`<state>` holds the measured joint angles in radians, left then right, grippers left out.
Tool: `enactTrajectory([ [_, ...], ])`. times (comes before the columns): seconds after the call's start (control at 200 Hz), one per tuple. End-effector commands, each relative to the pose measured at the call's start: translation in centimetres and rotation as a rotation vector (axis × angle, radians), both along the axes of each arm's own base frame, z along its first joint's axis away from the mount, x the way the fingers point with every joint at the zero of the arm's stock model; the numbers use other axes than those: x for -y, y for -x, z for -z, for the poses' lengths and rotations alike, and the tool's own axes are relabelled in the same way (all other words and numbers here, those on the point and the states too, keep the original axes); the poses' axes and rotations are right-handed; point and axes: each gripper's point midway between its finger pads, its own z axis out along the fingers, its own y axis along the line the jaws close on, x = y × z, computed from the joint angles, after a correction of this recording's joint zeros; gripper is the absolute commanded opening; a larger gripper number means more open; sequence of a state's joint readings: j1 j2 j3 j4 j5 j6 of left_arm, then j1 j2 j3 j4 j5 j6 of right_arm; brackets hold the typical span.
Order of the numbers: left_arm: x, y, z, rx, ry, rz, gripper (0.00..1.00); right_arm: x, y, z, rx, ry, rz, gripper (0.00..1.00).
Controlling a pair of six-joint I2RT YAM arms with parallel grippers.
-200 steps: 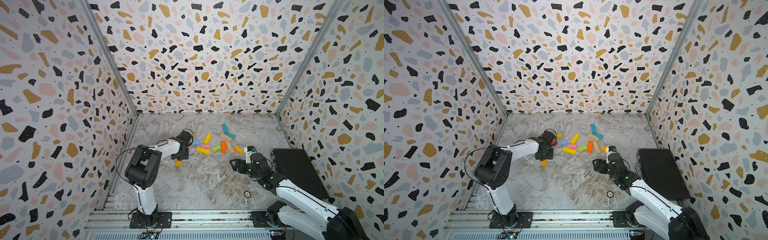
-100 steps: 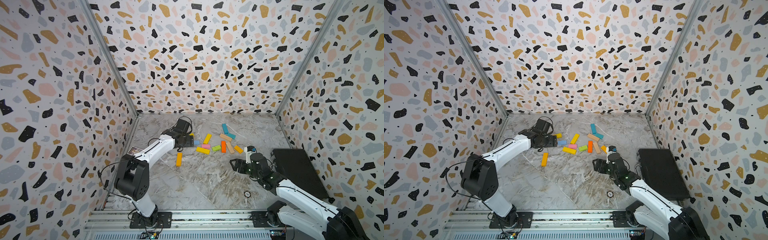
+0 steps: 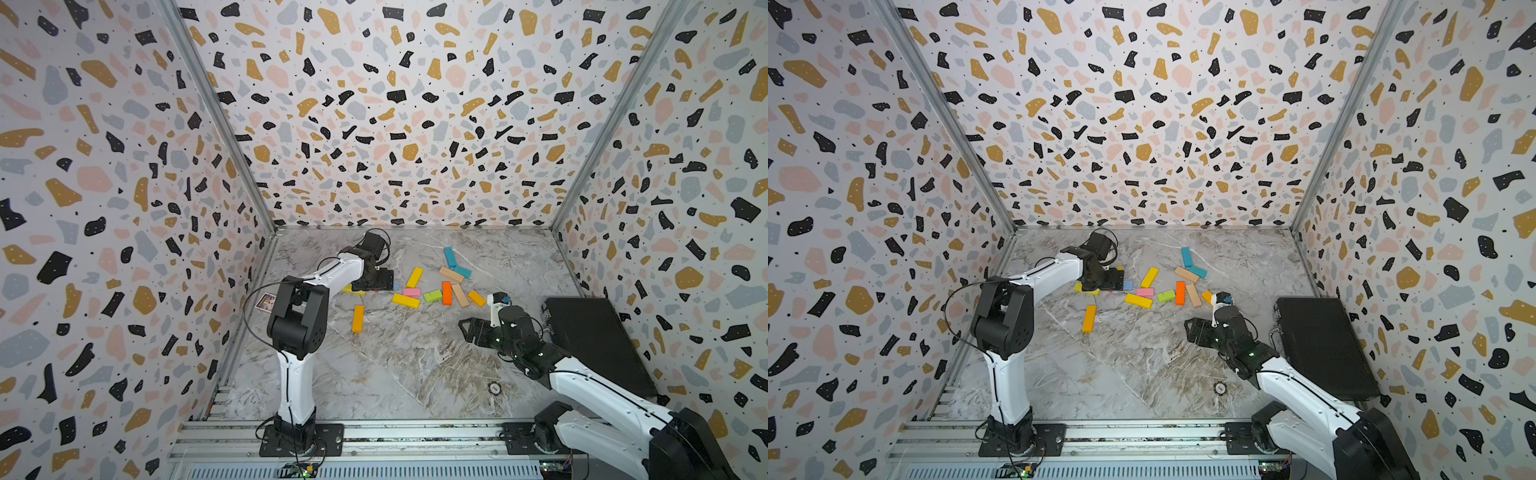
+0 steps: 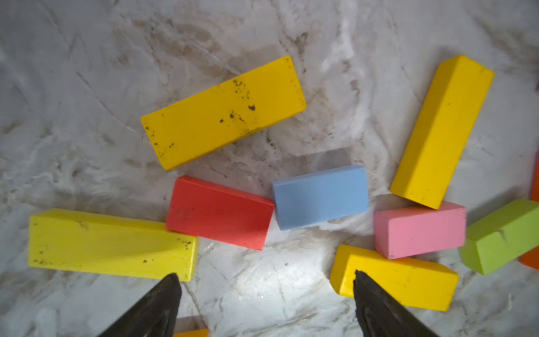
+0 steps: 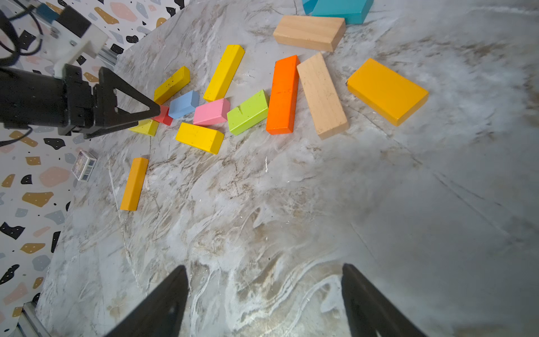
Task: Assemble the letter h with building blocks
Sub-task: Pick up the building block from the center of the board.
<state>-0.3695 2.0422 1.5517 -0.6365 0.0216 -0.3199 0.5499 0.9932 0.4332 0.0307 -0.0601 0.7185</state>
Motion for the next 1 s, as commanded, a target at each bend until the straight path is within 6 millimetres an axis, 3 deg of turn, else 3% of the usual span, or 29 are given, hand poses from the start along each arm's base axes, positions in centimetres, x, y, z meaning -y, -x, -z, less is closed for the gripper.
enactTrajectory([
  [0.0, -0.4, -0.2, -1.1, 0.000, -0.019, 0.047, 0.92, -0.2, 0.0, 0.3, -0.007, -0.004, -0.002, 0.84],
  [0.556, -0.5, -0.8, 0.3, -0.046, -0.066, 0.095, 0.91, 0.0, 0.1, 0.4, -0.009, -0.001, 0.003, 0.84],
  [0.996, -2.4, -1.3, 1.3, -0.079, -0.103, 0.096, 0.89, -0.2, 0.1, 0.5, -0.013, -0.002, 0.000, 0.84],
])
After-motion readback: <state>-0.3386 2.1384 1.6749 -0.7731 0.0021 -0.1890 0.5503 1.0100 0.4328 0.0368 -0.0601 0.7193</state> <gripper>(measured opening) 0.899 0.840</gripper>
